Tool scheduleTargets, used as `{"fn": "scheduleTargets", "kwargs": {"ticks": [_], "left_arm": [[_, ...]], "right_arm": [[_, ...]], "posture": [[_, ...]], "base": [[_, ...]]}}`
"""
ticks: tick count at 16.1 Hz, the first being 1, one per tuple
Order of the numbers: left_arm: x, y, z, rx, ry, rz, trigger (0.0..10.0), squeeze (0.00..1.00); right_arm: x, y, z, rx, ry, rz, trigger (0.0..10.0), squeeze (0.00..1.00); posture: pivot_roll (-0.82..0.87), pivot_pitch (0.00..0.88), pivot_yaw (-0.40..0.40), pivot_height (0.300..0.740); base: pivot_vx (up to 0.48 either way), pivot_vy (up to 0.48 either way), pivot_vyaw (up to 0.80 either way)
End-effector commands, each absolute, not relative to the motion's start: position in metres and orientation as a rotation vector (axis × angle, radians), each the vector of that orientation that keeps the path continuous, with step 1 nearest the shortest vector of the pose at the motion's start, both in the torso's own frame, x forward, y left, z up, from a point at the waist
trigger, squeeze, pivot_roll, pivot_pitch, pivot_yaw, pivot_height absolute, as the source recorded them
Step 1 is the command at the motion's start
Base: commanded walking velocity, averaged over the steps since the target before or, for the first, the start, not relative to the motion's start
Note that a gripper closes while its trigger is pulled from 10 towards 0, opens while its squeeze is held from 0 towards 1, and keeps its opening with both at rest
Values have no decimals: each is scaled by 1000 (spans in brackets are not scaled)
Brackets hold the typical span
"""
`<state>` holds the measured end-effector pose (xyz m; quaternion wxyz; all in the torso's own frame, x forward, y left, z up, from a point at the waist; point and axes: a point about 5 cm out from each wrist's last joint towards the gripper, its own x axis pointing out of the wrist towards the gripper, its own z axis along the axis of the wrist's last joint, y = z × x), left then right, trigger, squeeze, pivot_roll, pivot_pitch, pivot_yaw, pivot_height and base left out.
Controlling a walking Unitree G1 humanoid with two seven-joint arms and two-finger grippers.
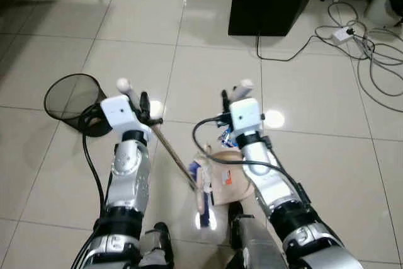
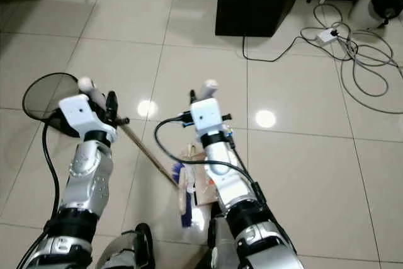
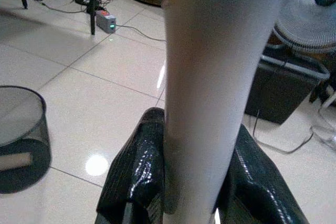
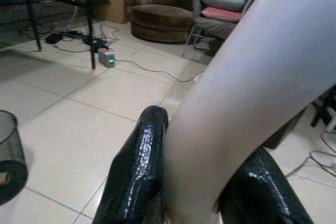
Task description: Sweep floor
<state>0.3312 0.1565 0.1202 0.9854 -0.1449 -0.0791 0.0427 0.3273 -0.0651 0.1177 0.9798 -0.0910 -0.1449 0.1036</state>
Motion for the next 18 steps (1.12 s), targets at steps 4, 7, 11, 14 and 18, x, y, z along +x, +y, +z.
{"fn": "scheduleTargets", "kwargs": {"ticks": [4, 7, 11, 14, 18], "left_arm": [[338, 143, 145, -433, -252, -120, 10000, 0], [339, 142, 166, -318, -308, -332, 10000, 0], [335, 154, 205, -171, -401, -556, 10000, 0], [337, 171, 242, -92, -477, -654, 10000, 0], [346, 207, 261, -58, -523, -517, 10000, 0]], "right_arm": [[332, -81, 112, -143, -251, 157, 10000, 0], [332, -90, 108, -136, -235, 130, 10000, 0], [329, -98, 104, -129, -234, 118, 10000, 0], [328, -107, 102, -113, -231, 100, 10000, 0], [323, -120, 101, -93, -248, 81, 10000, 0]], "posture": [[-72, 292, 19, 740], [-68, 267, 27, 740], [-59, 220, 35, 740], [-56, 179, 41, 740], [-65, 143, 51, 740]], "base": [[0, 0, 0], [0, 0, 0], [0, 0, 0], [0, 0, 0], [0, 0, 0]]}}
